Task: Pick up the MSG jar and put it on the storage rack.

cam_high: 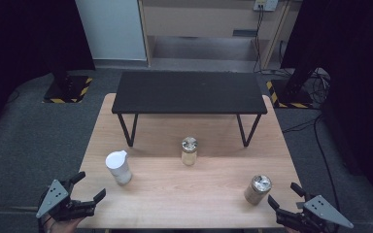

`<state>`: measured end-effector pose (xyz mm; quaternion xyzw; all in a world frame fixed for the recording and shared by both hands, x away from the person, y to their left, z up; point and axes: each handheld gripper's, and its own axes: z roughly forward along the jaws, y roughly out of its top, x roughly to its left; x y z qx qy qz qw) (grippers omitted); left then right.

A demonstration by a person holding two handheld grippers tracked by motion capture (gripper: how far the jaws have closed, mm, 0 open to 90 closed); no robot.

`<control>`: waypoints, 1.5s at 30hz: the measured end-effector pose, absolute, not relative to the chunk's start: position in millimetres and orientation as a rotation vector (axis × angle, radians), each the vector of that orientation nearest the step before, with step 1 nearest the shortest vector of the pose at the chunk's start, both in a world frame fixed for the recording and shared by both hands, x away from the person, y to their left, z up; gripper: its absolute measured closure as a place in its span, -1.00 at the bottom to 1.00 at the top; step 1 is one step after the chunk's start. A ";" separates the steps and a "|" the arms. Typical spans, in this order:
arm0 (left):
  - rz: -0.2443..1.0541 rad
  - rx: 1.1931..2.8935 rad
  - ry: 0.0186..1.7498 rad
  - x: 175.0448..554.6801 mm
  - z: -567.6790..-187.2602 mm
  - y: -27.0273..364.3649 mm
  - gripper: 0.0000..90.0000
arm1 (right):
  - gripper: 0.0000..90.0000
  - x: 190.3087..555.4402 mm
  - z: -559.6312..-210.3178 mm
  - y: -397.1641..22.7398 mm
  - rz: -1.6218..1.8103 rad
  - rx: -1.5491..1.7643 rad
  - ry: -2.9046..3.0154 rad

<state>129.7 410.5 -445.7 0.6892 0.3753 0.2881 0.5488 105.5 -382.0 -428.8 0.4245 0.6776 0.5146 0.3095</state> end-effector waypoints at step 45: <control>0.629 1.642 0.844 127.6 -408.2 419.4 -0.94 | -0.80 98.9 -431.5 -389.6 1.396 1.101 1.777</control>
